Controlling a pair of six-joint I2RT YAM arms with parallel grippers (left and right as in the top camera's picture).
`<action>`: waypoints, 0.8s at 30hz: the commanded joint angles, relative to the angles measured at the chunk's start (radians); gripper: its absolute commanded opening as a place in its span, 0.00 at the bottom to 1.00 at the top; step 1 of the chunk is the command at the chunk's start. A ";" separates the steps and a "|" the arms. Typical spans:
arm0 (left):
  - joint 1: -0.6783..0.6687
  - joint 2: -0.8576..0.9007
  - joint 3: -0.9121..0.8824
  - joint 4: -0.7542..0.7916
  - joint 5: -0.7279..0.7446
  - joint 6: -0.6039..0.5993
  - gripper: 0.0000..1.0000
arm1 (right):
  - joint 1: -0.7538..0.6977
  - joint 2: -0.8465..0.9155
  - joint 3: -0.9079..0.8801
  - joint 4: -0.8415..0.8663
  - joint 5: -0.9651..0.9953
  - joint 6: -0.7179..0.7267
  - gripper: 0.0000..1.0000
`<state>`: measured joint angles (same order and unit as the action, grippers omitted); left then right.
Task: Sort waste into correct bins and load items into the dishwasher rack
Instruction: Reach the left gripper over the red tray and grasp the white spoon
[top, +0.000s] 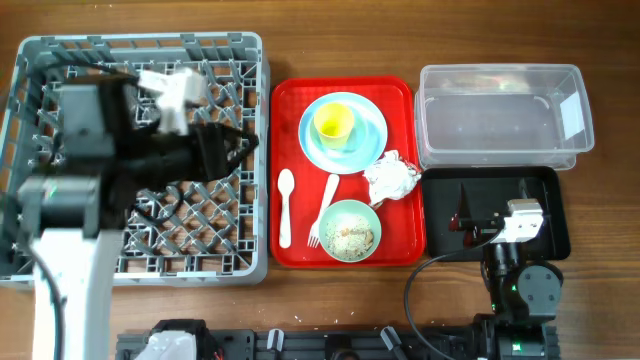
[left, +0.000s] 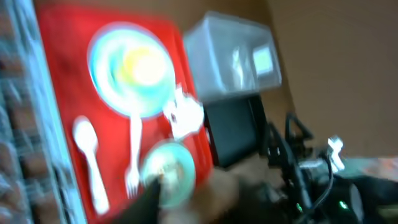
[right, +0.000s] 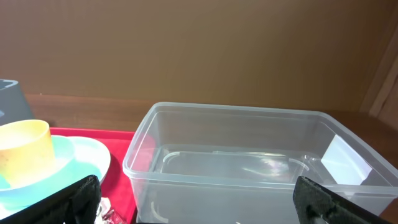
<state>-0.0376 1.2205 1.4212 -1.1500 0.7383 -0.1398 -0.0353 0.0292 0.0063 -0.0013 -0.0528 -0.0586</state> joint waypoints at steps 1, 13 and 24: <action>-0.141 0.054 -0.048 -0.048 -0.128 -0.091 0.04 | 0.006 0.000 -0.001 0.003 -0.016 -0.014 1.00; -0.725 0.134 -0.388 0.247 -1.030 -0.586 0.41 | 0.006 0.000 -0.001 0.003 -0.016 -0.013 1.00; -0.749 0.467 -0.430 0.421 -1.133 -0.571 0.37 | 0.006 0.000 -0.001 0.003 -0.015 -0.013 1.00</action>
<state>-0.7853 1.6127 0.9993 -0.7521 -0.3397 -0.7017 -0.0353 0.0292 0.0063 -0.0010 -0.0528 -0.0586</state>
